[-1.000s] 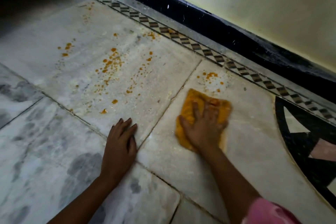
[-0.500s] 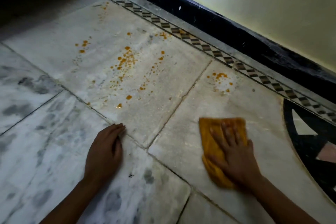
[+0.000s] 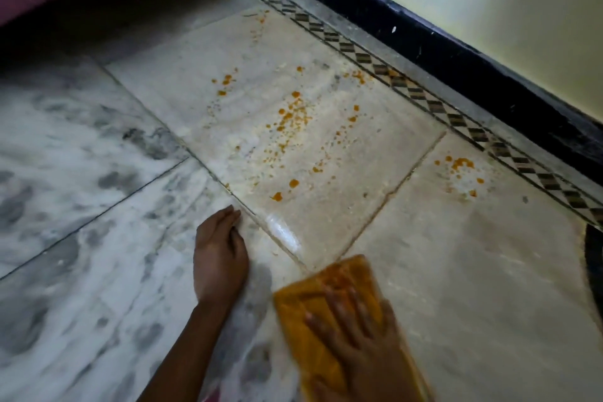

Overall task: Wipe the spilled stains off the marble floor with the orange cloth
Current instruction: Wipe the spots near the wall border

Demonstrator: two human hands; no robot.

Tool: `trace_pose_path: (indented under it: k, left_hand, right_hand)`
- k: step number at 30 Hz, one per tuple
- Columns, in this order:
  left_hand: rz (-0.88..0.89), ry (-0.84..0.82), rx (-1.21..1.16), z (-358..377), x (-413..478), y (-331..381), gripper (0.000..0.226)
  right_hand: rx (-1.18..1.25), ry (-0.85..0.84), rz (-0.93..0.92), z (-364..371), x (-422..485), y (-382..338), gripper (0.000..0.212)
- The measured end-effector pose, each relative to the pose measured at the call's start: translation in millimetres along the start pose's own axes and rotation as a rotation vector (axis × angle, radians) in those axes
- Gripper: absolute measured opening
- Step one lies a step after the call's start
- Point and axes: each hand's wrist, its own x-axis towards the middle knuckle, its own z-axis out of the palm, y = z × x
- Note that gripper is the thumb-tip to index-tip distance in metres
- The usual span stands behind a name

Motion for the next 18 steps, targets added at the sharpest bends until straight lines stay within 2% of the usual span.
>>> trace_pose_path:
  k: [2, 5, 8, 10, 12, 14, 16, 18]
  left_hand:
    - [0.006, 0.006, -0.007, 1.4, 1.9, 2.7, 0.032]
    - [0.005, 0.003, -0.009, 2.6, 1.1, 4.2, 0.033]
    - [0.01, -0.013, -0.008, 3.5, 0.1, 3.1, 0.034]
    - [0.021, -0.014, -0.007, 3.0, 0.9, 1.2, 0.034]
    - [0.017, -0.016, -0.018, 1.9, 1.2, 0.7, 0.035]
    - [0.007, -0.022, -0.018, 1.5, 0.9, -0.6, 0.037]
    - [-0.013, -0.013, -0.02, -0.2, -0.2, -2.1, 0.039]
    - [-0.033, -0.007, -0.028, -1.8, 0.2, -2.2, 0.04]
  right_hand:
    - [-0.008, -0.047, 0.103, -8.2, -13.4, 44.5, 0.088]
    - [0.006, -0.059, 0.409, -21.7, -3.6, 93.1, 0.08]
    - [0.044, -0.014, 0.594, -44.4, 60.2, 103.5, 0.085]
    - [0.1, 0.014, 0.684, -55.8, 120.4, 87.1, 0.082]
    - [0.156, -0.009, 0.591, -61.4, 170.7, 47.9, 0.079]
    - [0.11, -0.016, 0.378, -51.4, 187.6, 2.3, 0.076]
    - [0.031, 0.028, 0.184, -39.0, 160.9, -31.7, 0.074]
    - [0.065, 0.006, 0.064, -29.7, 110.8, -28.0, 0.074]
